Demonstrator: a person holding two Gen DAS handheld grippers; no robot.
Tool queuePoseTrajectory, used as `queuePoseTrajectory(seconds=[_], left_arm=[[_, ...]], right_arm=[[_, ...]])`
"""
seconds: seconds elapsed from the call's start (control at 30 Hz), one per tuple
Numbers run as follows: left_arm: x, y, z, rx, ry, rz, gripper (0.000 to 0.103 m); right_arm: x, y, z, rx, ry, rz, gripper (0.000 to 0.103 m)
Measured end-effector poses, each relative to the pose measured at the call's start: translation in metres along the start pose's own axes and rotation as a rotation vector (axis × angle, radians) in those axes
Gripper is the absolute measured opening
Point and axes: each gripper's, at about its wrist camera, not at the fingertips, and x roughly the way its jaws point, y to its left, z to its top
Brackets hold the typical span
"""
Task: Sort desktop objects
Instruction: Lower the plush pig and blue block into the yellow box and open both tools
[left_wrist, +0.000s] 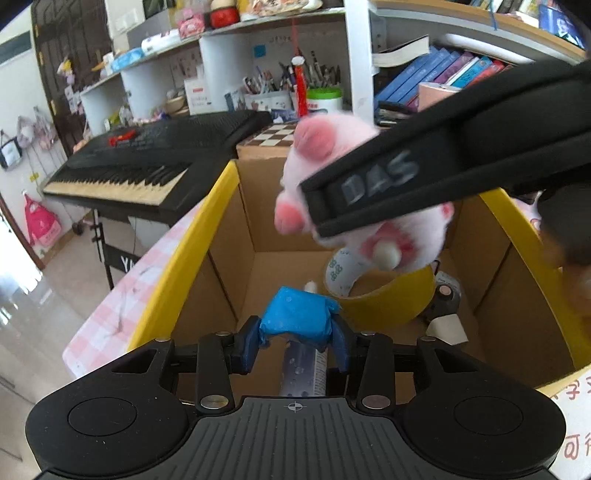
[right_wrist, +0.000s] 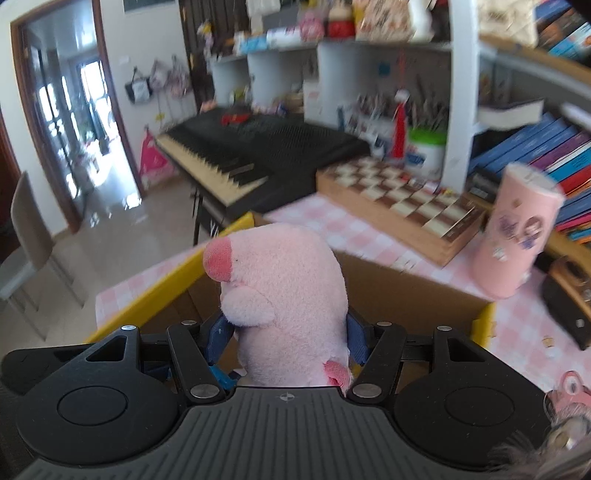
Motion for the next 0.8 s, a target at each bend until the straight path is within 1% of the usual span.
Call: queuePoseTrajectory(seconds=[0.1,0.2,0.23,0.33,0.37,0.43,0.53,0.6,0.63,0.7,0.77,0.8], left_arm=[[0.001,-0.001,0.001,0.003,0.011,0.002,0.041],[0.0,-0.002,-0.001,0.007,0.008,0.021,0.053],[0.0,-0.001,-0.001,0.009,0.0,0.029,0.063],[-0.005,-0.002,-0.002,0.011,-0.023,0.038,0.067],[-0.005,-0.002,-0.002,0.009,-0.027,0.053,0.073],[-0.006,0.0,-0.002,-0.001,-0.033,0.067,0.077],[-0.006,0.003,-0.003,-0.008,-0.035,0.069,0.079],[-0.007,0.003,-0.003,-0.011,-0.037,0.068,0.081],[-0.008,0.002,-0.003,-0.013,-0.04,0.066,0.081],[-0.01,0.002,-0.003,-0.013,-0.053,0.063,0.082],[-0.013,0.0,-0.002,-0.011,-0.073,0.066,0.087],[-0.016,-0.001,-0.002,-0.009,-0.087,0.069,0.088]], right_arm=[[0.019,0.001,0.0,-0.01,0.053,0.019,0.06],[0.034,0.004,0.002,-0.034,0.096,0.035,0.06],[0.039,0.004,0.002,-0.039,0.108,0.039,0.06],[0.052,0.005,0.004,-0.02,0.175,0.063,0.06],[0.055,0.004,0.004,-0.014,0.192,0.073,0.061],[0.059,0.005,0.005,-0.017,0.211,0.084,0.064],[0.056,0.007,0.004,-0.023,0.205,0.079,0.067],[0.051,0.007,0.003,-0.02,0.181,0.083,0.074],[0.048,0.006,0.003,-0.023,0.162,0.078,0.082],[0.039,0.007,0.002,-0.035,0.124,0.064,0.084],[0.03,0.005,0.004,-0.033,0.096,0.047,0.085],[0.023,0.004,0.004,-0.028,0.08,0.042,0.085]])
